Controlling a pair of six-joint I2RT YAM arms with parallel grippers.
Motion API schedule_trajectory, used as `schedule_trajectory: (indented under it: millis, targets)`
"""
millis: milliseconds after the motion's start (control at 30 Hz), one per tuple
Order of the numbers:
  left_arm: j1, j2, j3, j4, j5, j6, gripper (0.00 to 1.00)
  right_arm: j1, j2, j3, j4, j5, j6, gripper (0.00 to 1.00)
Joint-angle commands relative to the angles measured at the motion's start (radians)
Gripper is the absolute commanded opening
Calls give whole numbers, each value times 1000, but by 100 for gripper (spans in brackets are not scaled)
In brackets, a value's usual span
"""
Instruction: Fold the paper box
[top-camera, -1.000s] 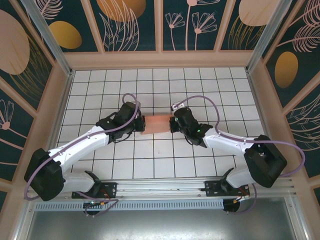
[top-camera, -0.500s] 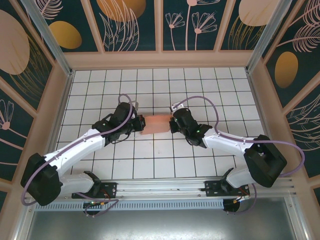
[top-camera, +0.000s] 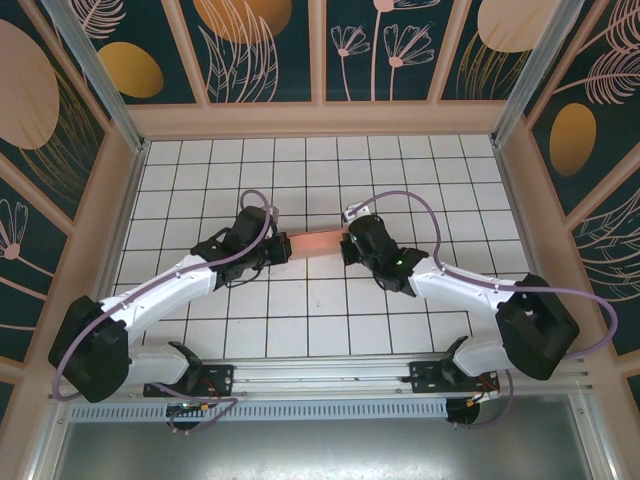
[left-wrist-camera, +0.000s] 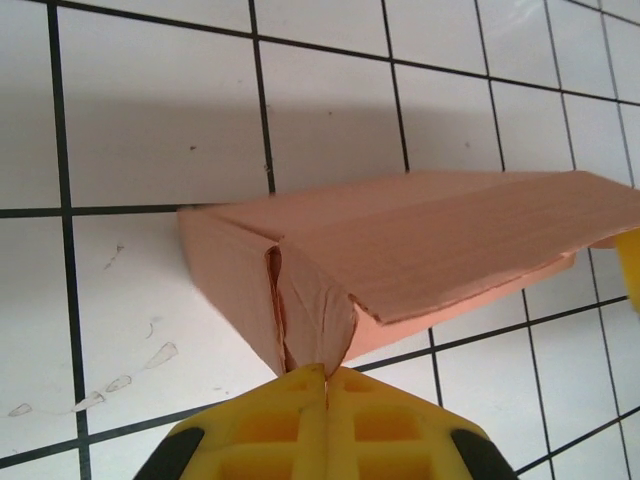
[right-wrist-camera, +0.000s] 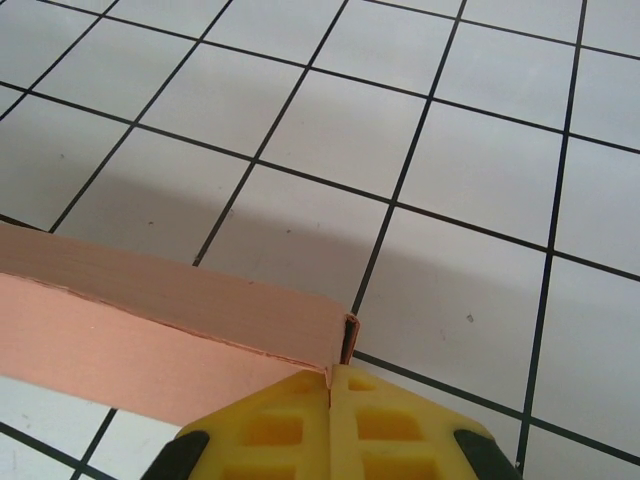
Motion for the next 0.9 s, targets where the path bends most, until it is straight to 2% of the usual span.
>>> schedule_trajectory:
  millis: [0,567,867]
  targets:
    - [5,10,11,11,-3,23,0,2,-20,45,-15,-16,23,0]
    - [6,43,29,37,13,34,0,-46,22,64,-50,-96,75,0]
    - [7,79,28,37,-17,62,0,-64,69,73,-37,-120,82,0]
